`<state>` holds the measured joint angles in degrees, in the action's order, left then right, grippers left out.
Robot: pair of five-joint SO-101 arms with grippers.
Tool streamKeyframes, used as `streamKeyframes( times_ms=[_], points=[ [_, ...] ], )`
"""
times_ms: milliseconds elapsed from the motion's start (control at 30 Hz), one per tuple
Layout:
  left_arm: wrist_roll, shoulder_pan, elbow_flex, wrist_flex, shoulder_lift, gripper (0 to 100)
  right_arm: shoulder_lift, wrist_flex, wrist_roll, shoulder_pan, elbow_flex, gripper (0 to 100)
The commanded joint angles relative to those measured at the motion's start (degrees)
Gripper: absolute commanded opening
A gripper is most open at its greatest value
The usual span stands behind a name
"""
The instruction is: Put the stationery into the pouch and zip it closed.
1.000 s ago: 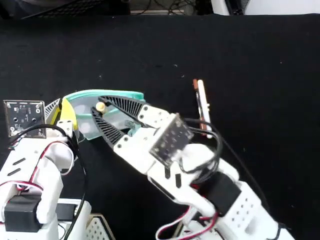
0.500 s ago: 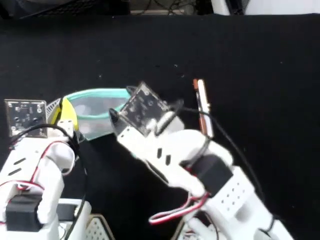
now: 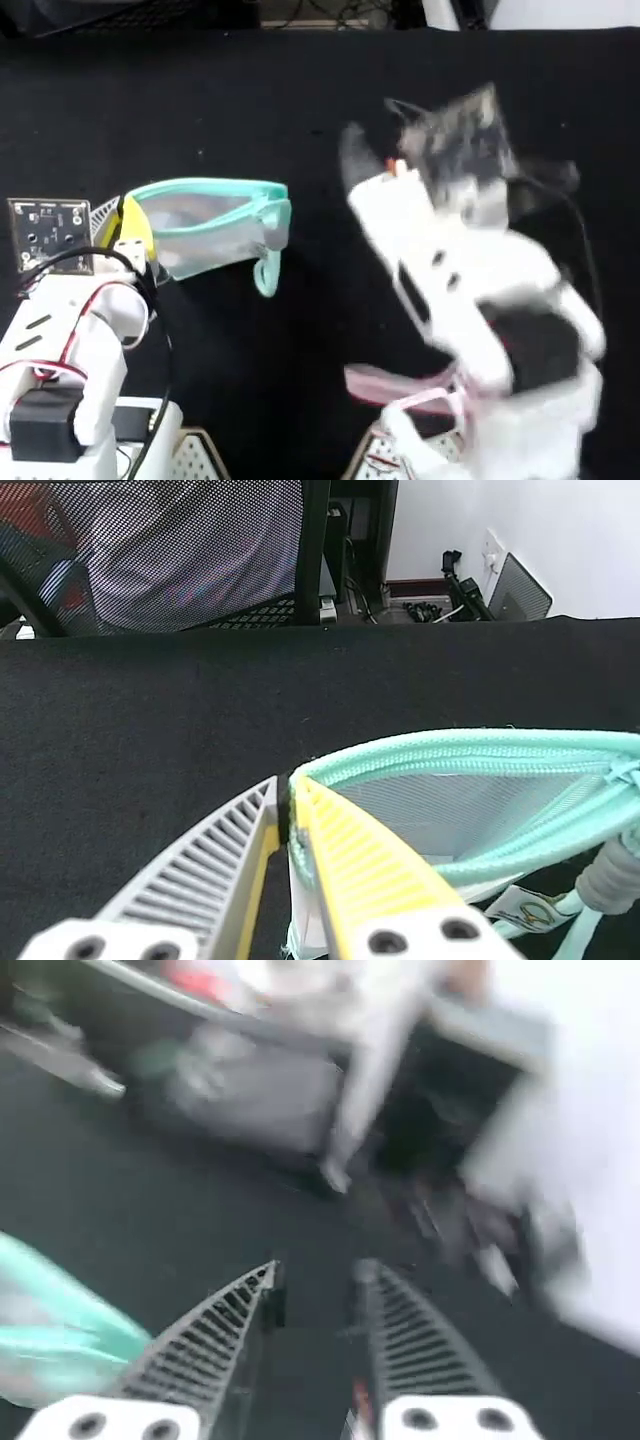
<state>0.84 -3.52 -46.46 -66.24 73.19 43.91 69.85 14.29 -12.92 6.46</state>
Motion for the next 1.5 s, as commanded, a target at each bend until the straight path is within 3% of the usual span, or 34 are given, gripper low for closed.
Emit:
streamKeyframes(
  times_ms=[0,133,333,633,800,900,1067,1467],
  points=[
    [0.00,0.04,-9.98,-1.14,-1.85,3,-11.12,-1.32,0.18,9.32,9.19,4.9],
    [0.00,0.04,-9.98,-1.14,-1.85,3,-28.79,-8.88,0.09,11.87,16.13,12.9],
    [0.00,0.04,-9.98,-1.23,-1.85,3,-52.00,-19.08,0.09,12.04,10.95,17.7],
    [0.00,0.04,-9.98,-1.32,-1.85,3,-65.19,-25.23,0.53,12.13,5.32,17.7],
    [0.00,0.04,-9.98,-1.32,-1.85,3,-65.19,-24.79,0.62,11.87,5.49,15.9],
    [0.00,0.04,-9.98,-1.32,-1.85,3,-65.01,-23.12,2.29,11.87,5.41,1.2],
    [0.00,0.04,-9.98,-1.32,-1.85,3,-60.18,-16.18,2.73,11.69,8.22,1.3],
    [0.00,0.04,-9.98,-1.14,-1.85,3,-23.43,-16.88,10.99,6.51,49.36,3.9]
  ],
)
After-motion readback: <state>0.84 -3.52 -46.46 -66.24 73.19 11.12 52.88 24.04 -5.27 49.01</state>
